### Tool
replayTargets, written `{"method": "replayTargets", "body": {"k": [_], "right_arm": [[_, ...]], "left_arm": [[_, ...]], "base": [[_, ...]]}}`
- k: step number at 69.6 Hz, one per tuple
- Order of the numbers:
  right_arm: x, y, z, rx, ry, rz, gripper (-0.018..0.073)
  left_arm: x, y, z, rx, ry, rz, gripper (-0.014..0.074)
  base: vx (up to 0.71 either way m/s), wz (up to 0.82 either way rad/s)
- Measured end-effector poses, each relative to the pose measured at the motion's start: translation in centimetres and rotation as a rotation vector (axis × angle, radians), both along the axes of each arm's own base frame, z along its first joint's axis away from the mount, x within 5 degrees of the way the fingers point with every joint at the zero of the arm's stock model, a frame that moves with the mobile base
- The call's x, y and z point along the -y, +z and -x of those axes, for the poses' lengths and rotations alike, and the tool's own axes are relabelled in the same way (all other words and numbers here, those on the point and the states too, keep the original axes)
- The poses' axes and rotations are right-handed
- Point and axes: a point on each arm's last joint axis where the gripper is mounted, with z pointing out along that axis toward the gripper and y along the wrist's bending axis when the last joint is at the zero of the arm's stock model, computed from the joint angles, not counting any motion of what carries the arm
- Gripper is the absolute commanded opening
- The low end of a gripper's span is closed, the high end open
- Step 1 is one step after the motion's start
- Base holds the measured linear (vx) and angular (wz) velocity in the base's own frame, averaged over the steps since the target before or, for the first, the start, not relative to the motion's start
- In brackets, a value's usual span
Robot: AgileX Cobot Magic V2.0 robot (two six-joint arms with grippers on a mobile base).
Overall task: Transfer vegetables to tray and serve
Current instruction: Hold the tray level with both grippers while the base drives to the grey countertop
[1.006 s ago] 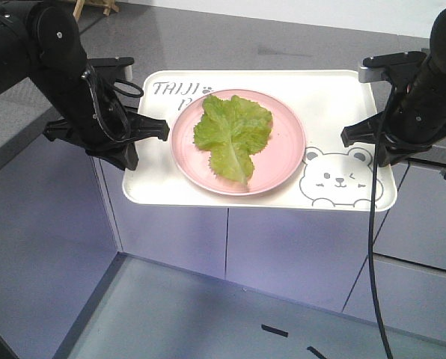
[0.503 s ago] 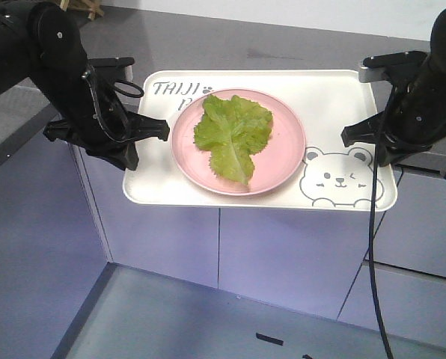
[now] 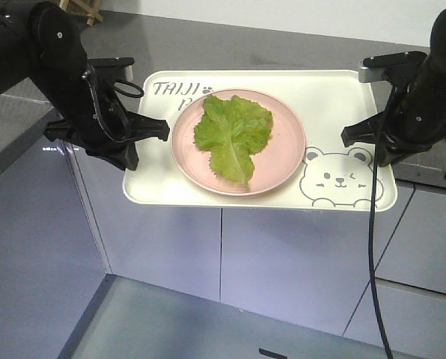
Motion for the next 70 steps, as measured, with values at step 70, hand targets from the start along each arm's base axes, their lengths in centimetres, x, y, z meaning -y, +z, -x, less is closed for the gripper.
{"method": "replayTargets", "body": {"k": [70], "right_arm": [[0.00,0.00,0.00,0.000,0.000,0.000,-0.0008]], "left_arm": [[0.00,0.00,0.00,0.000,0.000,0.000,-0.0006]], "base": [[0.12,0.01]]}}
